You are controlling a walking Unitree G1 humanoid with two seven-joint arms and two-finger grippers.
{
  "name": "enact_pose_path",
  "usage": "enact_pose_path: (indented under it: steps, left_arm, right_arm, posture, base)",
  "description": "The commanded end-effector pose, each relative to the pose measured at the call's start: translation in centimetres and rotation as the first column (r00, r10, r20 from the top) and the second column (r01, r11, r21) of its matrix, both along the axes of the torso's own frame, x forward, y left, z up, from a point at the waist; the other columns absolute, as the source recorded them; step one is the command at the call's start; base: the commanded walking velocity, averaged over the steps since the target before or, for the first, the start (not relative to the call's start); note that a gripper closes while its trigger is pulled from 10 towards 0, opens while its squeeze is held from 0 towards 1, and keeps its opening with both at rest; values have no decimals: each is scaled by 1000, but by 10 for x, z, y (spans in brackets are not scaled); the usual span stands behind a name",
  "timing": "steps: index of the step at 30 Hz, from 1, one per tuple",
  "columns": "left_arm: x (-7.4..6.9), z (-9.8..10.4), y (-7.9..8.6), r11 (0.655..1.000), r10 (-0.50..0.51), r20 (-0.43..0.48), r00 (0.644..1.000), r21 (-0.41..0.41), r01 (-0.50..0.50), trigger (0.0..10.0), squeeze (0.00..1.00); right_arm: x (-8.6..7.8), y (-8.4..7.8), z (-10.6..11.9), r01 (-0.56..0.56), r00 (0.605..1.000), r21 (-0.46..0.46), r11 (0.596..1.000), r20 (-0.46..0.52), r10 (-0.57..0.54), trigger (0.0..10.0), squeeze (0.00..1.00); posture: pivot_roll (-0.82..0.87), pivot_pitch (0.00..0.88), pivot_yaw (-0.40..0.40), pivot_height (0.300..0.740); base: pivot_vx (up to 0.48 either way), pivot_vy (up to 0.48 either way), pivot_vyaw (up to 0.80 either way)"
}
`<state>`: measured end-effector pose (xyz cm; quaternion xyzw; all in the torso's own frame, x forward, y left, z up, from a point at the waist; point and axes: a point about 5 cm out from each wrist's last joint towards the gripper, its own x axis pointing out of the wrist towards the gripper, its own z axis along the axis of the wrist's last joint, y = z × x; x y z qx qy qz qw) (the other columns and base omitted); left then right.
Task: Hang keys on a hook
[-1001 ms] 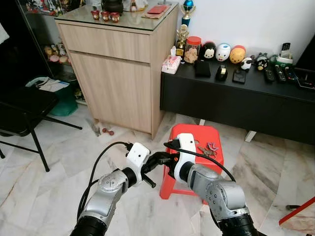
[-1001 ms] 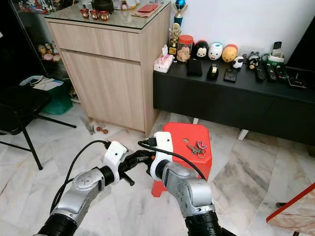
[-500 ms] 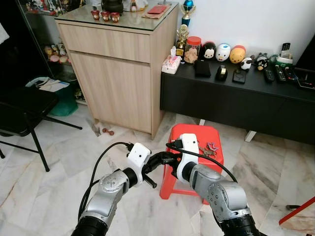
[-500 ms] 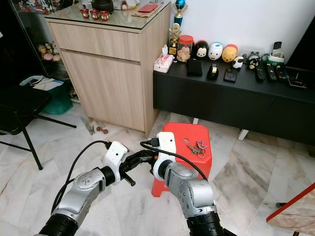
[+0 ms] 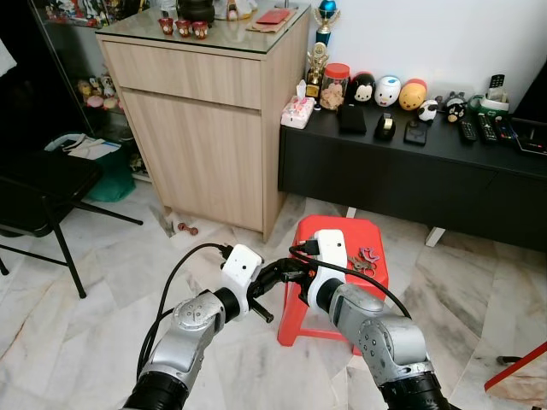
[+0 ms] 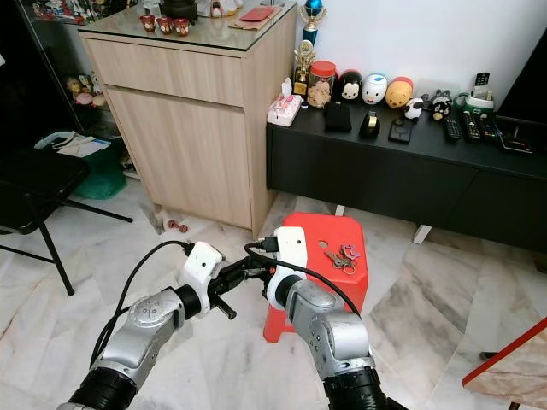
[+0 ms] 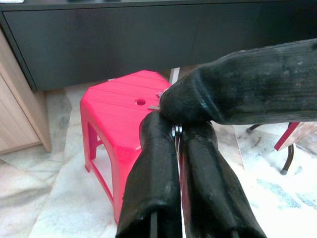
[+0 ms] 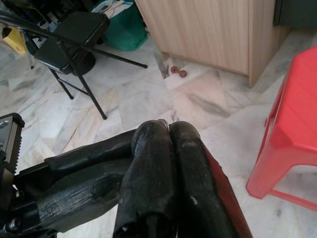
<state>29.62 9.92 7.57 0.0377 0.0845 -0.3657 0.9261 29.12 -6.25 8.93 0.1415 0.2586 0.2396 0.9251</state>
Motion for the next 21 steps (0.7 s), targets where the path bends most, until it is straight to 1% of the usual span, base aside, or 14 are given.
enact_pose_path:
  steps: [1, 6, 7, 8, 9, 11, 13, 14, 15, 16, 17, 18, 19, 21]
  left_arm:
    - [-1, -3, 3, 1000, -2, -19, 1000, 8, 3, 0, 0]
    - [-1, -4, 3, 1000, -10, -18, 1000, 14, 10, 0, 0]
    - [-2, -4, 3, 1000, -11, -18, 1000, 15, 11, 0, 0]
    - [-2, -4, 3, 1000, -12, -19, 1000, 16, 12, 0, 0]
    - [-2, -4, 3, 1000, -13, -19, 1000, 17, 13, 0, 0]
    - [-2, -4, 3, 1000, -15, -19, 1000, 18, 15, 0, 0]
    - [-2, -4, 3, 1000, -15, -19, 1000, 19, 16, 0, 0]
    - [-2, -4, 3, 1000, -15, -19, 1000, 19, 16, 0, 0]
    - [-2, -4, 3, 1000, -16, -20, 1000, 19, 16, 0, 0]
    - [-2, -4, 3, 1000, -16, -20, 1000, 19, 17, 0, 0]
    - [-2, -4, 3, 1000, -16, -20, 1000, 19, 17, 0, 0]
    - [-2, -4, 2, 1000, -17, -20, 1000, 19, 17, 0, 0]
    - [-2, -4, 2, 1000, -17, -20, 1000, 19, 17, 0, 0]
    - [-2, -4, 3, 1000, -18, -21, 1000, 20, 18, 0, 0]
  right_arm:
    - [8, -5, 10, 40, 998, 19, 999, 42, -40, 10000, 0]
    - [7, -2, 9, 20, 999, 39, 999, 32, -22, 10000, 20]
    - [6, -1, 8, 10, 1000, 44, 999, 29, -11, 10000, 804]
    - [5, 0, 8, 4, 1000, 47, 999, 27, -5, 10000, 804]
    - [4, 1, 8, -2, 1000, 52, 999, 19, 1, 10000, 1000]
    - [3, 2, 7, -2, 1000, 83, 997, -6, 2, 10000, 1000]
    - [2, 6, 10, 21, 998, 206, 978, -58, -9, 10000, 1000]
    - [2, 6, 10, 21, 998, 206, 978, -58, -9, 10000, 1000]
    - [4, 7, 14, 38, 997, 261, 964, -73, -20, 10000, 1000]
    - [5, 7, 17, 53, 996, 295, 954, -79, -31, 10000, 776]
    - [5, 7, 17, 53, 996, 295, 954, -79, -31, 10000, 776]
    - [7, 6, 20, 68, 996, 328, 942, -84, -43, 10000, 51]
    - [8, 6, 20, 70, 996, 333, 940, -83, -45, 10000, 51]
    - [14, 1, 27, 98, 995, 333, 938, -41, -89, 10000, 0]
  posture:
    - [-15, 0, -48, 740]
    - [-15, 0, -46, 740]
    - [-15, 0, -46, 740]
    - [-15, 0, -46, 740]
    - [-15, 0, -47, 740]
    - [-14, 0, -46, 740]
    - [-13, 0, -46, 740]
    - [-13, 0, -46, 740]
    - [-13, 0, -46, 740]
    - [-14, 0, -46, 740]
    - [-14, 0, -46, 740]
    - [-14, 0, -46, 740]
    - [-14, 0, -46, 740]
    - [-15, 0, -45, 740]
  base:
    - [0, 0, 0]
    - [0, 0, 0]
    - [0, 0, 0]
    - [0, 0, 0]
    - [0, 0, 0]
    - [0, 0, 0]
    - [0, 0, 0]
    - [0, 0, 0]
    - [0, 0, 0]
    - [0, 0, 0]
    - [0, 0, 0]
    - [0, 0, 0]
    - [0, 0, 0]
    - [0, 0, 0]
